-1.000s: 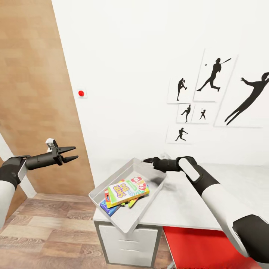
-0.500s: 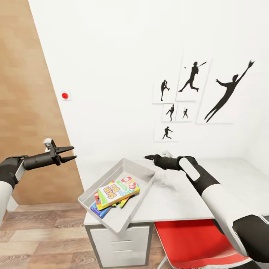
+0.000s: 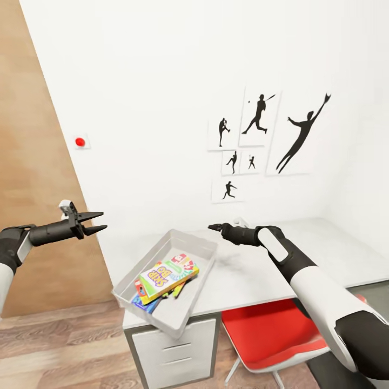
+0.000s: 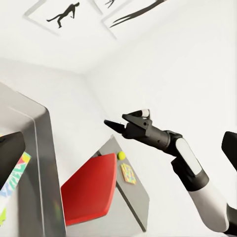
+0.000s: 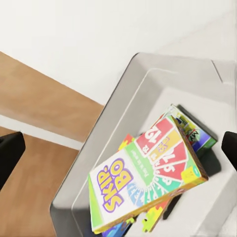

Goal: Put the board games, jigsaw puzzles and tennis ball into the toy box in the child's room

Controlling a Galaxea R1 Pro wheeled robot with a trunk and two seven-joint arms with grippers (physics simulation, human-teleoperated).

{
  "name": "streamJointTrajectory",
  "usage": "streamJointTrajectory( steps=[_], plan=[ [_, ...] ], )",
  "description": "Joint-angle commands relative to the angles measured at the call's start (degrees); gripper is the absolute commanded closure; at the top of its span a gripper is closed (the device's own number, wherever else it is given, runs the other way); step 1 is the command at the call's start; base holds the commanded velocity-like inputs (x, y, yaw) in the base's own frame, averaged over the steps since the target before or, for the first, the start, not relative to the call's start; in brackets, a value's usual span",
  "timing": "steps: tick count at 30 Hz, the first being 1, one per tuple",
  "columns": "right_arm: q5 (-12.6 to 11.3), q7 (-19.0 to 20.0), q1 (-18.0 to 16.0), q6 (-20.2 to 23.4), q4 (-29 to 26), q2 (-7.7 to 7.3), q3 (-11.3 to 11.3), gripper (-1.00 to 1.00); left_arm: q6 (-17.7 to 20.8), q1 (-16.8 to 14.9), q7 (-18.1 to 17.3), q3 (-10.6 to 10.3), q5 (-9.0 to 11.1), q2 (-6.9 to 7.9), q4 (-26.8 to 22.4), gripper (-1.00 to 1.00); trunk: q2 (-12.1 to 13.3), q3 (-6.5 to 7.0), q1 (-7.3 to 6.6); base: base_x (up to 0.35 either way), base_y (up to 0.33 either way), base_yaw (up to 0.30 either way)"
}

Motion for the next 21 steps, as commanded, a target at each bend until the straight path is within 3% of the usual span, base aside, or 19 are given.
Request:
streamJointTrajectory(
  steps=[1,9,21],
  plan=[
    [0.17,0.24,-0.09,0.03,0.03,-0.02,0.20,-1.00,0.61,-0.03,-0.25,0.01,-0.01,0.06,0.00,-1.00,-0.14,-0.09,0.03,-0.103,0.266,-0.253],
    [0.19,0.22,-0.09,-0.08,0.28,-0.13,0.22,-1.00,-0.94,-0.03,-0.25,0.30,1.35,0.86,0.06,-1.00,-0.14,0.33,0.03,-0.052,0.241,-0.252],
    [0.26,0.22,-0.01,-3.29,0.59,0.02,0.49,-1.00,-2.15,-0.03,-0.25,0.44,2.33,1.84,0.09,-1.00,-0.14,1.00,0.03,-0.002,0.029,-0.251]
  ],
)
